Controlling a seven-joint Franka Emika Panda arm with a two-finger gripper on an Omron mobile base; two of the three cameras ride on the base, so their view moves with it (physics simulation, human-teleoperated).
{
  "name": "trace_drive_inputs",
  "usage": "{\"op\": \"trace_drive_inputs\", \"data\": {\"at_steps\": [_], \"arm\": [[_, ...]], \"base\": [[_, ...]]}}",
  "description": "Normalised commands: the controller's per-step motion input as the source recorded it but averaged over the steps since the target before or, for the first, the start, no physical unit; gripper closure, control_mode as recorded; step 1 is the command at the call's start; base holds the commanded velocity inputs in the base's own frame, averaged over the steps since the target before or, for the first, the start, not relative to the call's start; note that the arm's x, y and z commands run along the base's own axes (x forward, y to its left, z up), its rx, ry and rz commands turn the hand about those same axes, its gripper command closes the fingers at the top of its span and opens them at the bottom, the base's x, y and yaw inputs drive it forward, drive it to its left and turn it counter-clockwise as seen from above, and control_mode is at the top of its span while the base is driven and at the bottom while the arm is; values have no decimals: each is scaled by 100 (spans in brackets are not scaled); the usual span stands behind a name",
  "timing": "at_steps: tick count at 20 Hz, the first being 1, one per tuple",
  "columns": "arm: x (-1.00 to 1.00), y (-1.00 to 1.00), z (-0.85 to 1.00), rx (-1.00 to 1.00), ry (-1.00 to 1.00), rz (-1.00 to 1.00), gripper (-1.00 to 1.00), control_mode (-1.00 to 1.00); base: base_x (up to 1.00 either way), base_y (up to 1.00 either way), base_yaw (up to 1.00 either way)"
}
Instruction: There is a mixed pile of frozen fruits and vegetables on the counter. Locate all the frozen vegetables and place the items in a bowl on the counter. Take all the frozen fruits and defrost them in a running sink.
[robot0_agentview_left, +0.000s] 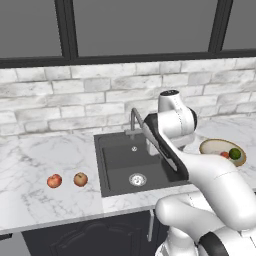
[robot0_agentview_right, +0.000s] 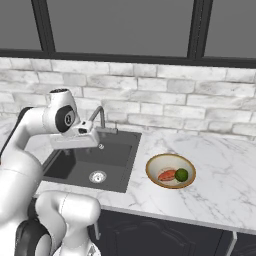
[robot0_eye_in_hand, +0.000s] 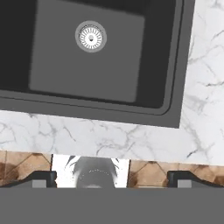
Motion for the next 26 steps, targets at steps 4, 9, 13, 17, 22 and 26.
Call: {"op": "trace_drive_inputs", "data": {"at_steps": [4,9,13,17,22,26], "arm": [[0,18,-18,4,1,50,-100,-100],[8,10,-4,11,5,26,-100,-100],[14,29,-2,0,0,-4,-100,-100],[20,68,-11,0,0,-4,-100,-100],[21,75,-10,0,0,-2,-100,-100],[13,78,-18,0,0,0,-100,-100]], "base": [[0,0,0],[0,0,0],[0,0,0],[0,0,0],[0,0,0],[0,0,0]]}}
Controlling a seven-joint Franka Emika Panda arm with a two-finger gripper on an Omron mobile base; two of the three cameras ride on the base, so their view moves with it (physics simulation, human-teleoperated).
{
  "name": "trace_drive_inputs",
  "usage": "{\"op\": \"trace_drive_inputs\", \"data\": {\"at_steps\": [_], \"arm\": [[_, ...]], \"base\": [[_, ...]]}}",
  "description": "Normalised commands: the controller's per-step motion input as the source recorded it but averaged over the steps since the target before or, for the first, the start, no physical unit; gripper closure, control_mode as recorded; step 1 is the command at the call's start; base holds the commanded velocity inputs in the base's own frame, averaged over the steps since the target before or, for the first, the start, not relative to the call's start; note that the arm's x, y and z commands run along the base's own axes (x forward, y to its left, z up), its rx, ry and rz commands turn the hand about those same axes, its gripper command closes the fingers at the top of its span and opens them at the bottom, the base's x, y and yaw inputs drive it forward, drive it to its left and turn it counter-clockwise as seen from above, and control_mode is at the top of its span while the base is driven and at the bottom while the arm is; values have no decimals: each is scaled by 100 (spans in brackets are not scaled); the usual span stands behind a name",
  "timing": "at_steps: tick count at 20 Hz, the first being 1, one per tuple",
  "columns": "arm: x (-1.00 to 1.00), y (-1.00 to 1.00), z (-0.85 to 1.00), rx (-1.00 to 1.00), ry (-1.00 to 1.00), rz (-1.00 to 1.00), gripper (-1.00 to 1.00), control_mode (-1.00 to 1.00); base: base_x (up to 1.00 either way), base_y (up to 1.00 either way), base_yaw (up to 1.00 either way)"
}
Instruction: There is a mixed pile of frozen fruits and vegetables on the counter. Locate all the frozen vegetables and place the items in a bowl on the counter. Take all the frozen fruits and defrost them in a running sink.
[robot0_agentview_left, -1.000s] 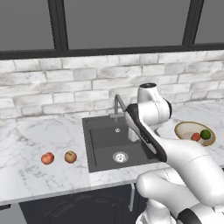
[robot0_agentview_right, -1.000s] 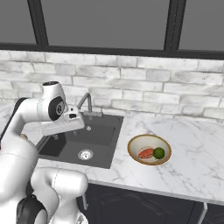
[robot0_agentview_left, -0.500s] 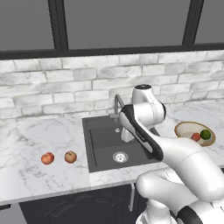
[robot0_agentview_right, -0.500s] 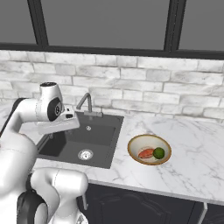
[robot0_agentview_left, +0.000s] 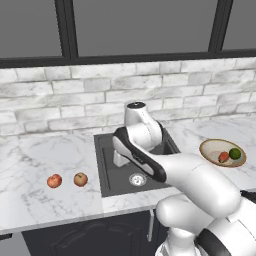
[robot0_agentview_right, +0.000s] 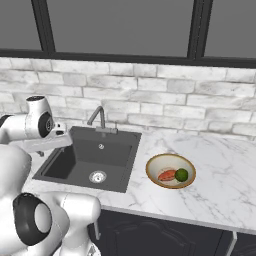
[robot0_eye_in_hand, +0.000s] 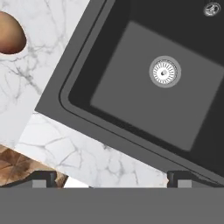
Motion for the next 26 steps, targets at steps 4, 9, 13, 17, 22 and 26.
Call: {"op": "trace_drive_inputs", "data": {"at_steps": [4,9,13,17,22,26], "arm": [[12,83,-27,0,4,1,-100,-100],[17,76,-25,0,4,1,-100,-100],[22,68,-17,0,4,3,-100,-100],[18,73,-20,-1,7,8,-100,-100],[10,71,-25,-1,7,8,-100,-100],[8,21,-5,-4,0,-1,-100,-100]], "base": [[0,0,0],[0,0,0],[0,0,0],[0,0,0],[0,0,0],[0,0,0]]}}
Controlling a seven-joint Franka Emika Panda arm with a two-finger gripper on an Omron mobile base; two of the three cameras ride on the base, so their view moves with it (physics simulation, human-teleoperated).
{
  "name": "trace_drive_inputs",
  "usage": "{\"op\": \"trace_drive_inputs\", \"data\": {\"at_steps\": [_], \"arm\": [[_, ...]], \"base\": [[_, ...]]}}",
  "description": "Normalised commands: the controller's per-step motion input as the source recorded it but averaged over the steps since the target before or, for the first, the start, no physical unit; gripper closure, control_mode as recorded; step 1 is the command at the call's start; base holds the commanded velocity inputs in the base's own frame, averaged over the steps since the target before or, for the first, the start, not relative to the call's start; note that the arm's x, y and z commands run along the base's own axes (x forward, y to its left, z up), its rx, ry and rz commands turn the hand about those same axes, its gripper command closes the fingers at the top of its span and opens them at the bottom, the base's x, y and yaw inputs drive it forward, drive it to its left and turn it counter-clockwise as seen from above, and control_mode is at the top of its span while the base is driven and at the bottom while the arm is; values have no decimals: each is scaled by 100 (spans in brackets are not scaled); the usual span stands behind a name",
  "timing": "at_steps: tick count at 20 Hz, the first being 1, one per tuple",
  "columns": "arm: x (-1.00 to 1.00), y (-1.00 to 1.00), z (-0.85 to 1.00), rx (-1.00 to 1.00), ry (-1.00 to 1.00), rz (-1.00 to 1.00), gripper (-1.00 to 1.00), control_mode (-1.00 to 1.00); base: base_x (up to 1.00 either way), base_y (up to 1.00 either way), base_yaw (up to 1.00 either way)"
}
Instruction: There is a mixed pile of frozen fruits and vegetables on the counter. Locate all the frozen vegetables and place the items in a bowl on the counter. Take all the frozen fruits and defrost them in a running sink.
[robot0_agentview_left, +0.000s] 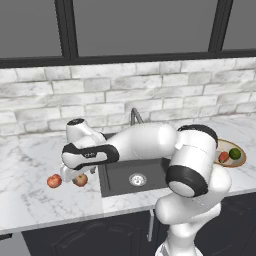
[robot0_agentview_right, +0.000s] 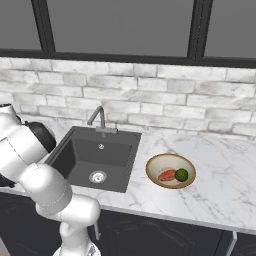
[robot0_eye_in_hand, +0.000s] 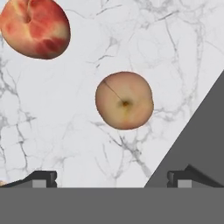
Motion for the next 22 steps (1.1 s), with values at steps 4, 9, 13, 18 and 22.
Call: {"op": "trace_drive_inputs", "data": {"at_steps": [4,9,13,18,22], "arm": [[29,18,-22,-1,-1,0,-100,-100],[29,11,-40,-1,0,0,-100,-100],[27,5,-27,-1,0,0,-100,-100],[19,8,-12,0,0,0,-100,-100],[0,7,-32,0,3,0,-100,-100]], "base": [[0,0,0],[0,0,0],[0,0,0],[0,0,0],[0,0,0]]}}
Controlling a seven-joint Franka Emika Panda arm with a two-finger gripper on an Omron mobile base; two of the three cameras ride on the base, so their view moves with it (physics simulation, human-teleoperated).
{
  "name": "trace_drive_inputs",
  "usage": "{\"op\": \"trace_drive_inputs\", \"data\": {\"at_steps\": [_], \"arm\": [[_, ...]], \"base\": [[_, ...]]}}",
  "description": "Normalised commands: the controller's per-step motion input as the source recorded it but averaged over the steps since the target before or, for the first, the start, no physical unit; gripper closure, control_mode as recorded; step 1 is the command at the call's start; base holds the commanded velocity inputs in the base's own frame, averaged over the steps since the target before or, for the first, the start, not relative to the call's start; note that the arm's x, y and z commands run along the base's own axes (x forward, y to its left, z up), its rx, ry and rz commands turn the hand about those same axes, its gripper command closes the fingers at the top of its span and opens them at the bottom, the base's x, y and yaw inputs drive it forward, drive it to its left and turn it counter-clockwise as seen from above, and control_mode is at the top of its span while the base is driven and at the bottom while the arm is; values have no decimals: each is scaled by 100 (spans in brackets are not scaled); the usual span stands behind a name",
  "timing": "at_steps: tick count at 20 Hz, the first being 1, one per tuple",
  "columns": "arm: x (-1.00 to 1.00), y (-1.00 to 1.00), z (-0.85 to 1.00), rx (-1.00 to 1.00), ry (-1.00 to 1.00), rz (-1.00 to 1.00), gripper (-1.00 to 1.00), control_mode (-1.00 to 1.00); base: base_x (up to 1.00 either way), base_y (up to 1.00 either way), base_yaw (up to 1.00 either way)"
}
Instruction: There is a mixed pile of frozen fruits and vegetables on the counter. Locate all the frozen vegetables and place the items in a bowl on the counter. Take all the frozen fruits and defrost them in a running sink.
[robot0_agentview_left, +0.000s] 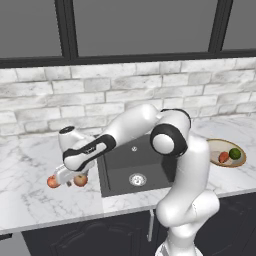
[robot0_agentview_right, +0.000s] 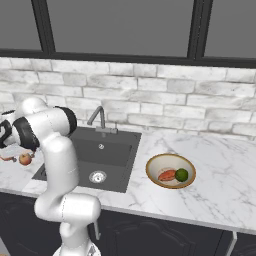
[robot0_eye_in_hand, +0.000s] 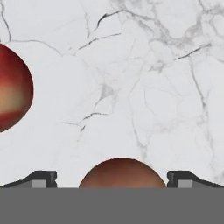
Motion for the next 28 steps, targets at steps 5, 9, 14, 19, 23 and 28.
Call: {"op": "trace_drive_inputs", "data": {"at_steps": [5,9,14,19,23,28], "arm": [[-1,-7,-23,3,4,0,-100,-100],[-8,-14,-18,4,4,0,100,-100],[-24,-19,-18,5,5,-1,100,-100],[-29,-16,-8,3,3,-2,100,-100],[-18,-10,41,0,-1,-9,100,-100],[-11,-16,57,0,-7,-14,100,-100]], "base": [[0,0,0],[0,0,0],[0,0,0],[0,0,0],[0,0,0],[0,0,0]]}}
